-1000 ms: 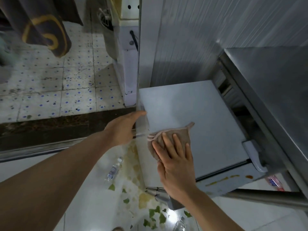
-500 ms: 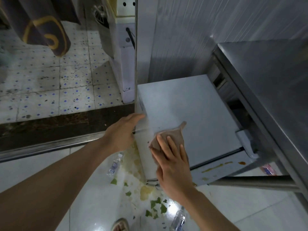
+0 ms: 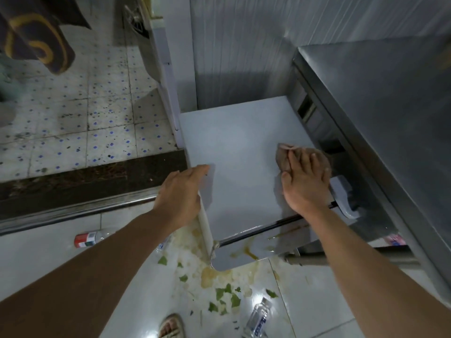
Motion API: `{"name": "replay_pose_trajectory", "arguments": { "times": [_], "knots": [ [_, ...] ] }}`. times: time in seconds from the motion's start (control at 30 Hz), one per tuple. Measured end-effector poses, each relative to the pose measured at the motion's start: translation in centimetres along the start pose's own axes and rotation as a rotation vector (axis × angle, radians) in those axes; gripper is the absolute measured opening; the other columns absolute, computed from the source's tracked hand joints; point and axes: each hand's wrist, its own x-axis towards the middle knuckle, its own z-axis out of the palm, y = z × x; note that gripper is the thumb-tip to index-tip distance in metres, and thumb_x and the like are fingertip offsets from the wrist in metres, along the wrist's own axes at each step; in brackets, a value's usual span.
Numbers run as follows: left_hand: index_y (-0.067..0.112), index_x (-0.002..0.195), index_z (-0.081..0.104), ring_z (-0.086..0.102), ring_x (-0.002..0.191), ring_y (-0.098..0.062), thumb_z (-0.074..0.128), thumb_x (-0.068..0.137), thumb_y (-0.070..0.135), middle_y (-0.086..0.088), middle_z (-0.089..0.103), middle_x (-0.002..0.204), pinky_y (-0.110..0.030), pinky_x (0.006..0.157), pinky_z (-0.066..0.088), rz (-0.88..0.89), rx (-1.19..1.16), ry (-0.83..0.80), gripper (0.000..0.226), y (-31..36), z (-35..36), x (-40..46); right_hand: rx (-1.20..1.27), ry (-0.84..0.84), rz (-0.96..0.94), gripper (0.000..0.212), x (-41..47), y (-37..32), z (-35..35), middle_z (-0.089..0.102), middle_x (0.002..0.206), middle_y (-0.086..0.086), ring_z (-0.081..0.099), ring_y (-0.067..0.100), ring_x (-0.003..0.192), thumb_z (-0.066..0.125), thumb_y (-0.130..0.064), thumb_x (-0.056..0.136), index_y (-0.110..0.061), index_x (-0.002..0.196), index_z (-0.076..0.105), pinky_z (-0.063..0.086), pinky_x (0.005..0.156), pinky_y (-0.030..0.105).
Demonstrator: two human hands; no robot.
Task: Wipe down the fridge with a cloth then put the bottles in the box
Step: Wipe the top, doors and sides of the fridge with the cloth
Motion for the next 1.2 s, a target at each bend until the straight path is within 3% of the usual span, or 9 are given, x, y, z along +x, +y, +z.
{"name": "replay_pose_trajectory", "arguments": {
  "times": [0.07,0.17,0.27,0.43,0.53,0.67,0.87,1.03,1.2],
  "knots": [
    [0.014,0.138,0.041,0.056,0.114,-0.028,0.056,0.074,-0.006,-0.006,0.056,0.131,-0.038,0.102,0.039,-0.018,0.021,0.008,0.068,0.5,0.2,-0.1,0.048,0.036,-0.054,0.061,-2.8,-2.9,0.4,0.006,0.16,0.005,0.003,0.028,0.146,0.02,-0.038,0.095,-0.025,0.152,0.006,0.004,0.117,0.053],
    [0.015,0.14,0.037,0.054,0.117,-0.028,0.056,0.076,-0.003,-0.007,0.051,0.137,-0.04,0.103,0.039,-0.056,0.059,-0.032,0.07,1.4,0.4,-0.6,0.119,0.001,-0.32,0.064,-8.4,-6.3,1.2,-0.006,0.158,-0.005,-0.01,0.022,0.146,0.011,-0.042,0.088,-0.03,0.15,0.0,-0.007,0.117,0.046],
    [0.019,0.142,0.035,0.053,0.119,-0.028,0.055,0.077,-0.002,-0.005,0.049,0.14,-0.041,0.103,0.038,-0.056,0.066,-0.081,0.071,2.9,0.8,-1.6,0.095,-0.04,-0.441,0.063,-9.9,-4.2,1.0,-0.006,0.157,-0.008,-0.011,0.017,0.145,0.01,-0.04,0.088,-0.029,0.15,0.006,-0.009,0.118,0.042],
    [0.021,0.138,0.044,0.052,0.121,-0.028,0.049,0.079,-0.003,-0.004,0.051,0.138,-0.035,0.102,0.042,-0.077,-0.007,-0.009,0.064,5.2,2.2,-2.8,0.033,-0.031,-0.262,0.063,-7.7,4.0,0.3,-0.013,0.158,-0.003,-0.016,0.017,0.145,0.0,-0.043,0.084,-0.032,0.146,-0.011,-0.006,0.119,0.044],
    [0.021,0.137,0.045,0.05,0.124,-0.025,0.048,0.081,-0.003,-0.002,0.05,0.14,-0.033,0.106,0.039,-0.132,0.028,0.02,0.061,5.6,2.5,-2.8,0.029,0.019,-0.236,0.067,-7.5,5.8,0.3,0.0,0.16,0.002,-0.006,0.018,0.147,0.01,-0.04,0.087,-0.023,0.151,0.004,0.001,0.119,0.044],
    [0.016,0.133,0.051,0.056,0.117,-0.028,0.048,0.08,-0.008,-0.008,0.057,0.132,-0.034,0.1,0.043,-0.096,0.038,0.07,0.058,5.8,2.4,-2.9,0.193,0.161,-0.05,0.067,-10.3,2.9,1.4,0.02,0.156,0.009,0.013,0.025,0.146,0.013,-0.038,0.087,-0.015,0.149,0.025,0.011,0.118,0.049],
    [0.013,0.135,0.048,0.052,0.121,-0.029,0.049,0.08,-0.006,-0.011,0.054,0.134,-0.037,0.105,0.038,-0.139,0.069,0.058,0.057,6.3,2.8,-2.9,0.223,0.213,-0.308,0.056,-13.6,2.6,2.6,0.032,0.152,0.008,0.026,0.027,0.142,0.029,-0.029,0.091,-0.014,0.144,0.036,0.024,0.113,0.054],
    [0.015,0.138,0.041,0.044,0.128,-0.023,0.051,0.081,-0.003,-0.006,0.05,0.137,-0.038,0.106,0.03,-0.147,0.108,0.059,0.061,7.2,3.4,-2.8,0.224,0.236,-0.209,0.056,-11.9,6.4,1.5,0.041,0.145,0.017,0.032,0.033,0.138,0.032,-0.026,0.089,-0.002,0.138,0.045,0.031,0.111,0.053],
    [0.015,0.134,0.044,0.044,0.125,-0.026,0.052,0.08,-0.001,-0.007,0.053,0.132,-0.041,0.101,0.031,-0.171,0.123,0.093,0.057,7.9,4.1,-2.6,0.132,0.196,-0.231,0.06,-9.4,6.7,0.9,0.036,0.149,0.015,0.026,0.031,0.141,0.058,-0.017,0.085,-0.005,0.142,0.04,0.029,0.113,0.051]
  ]
}}
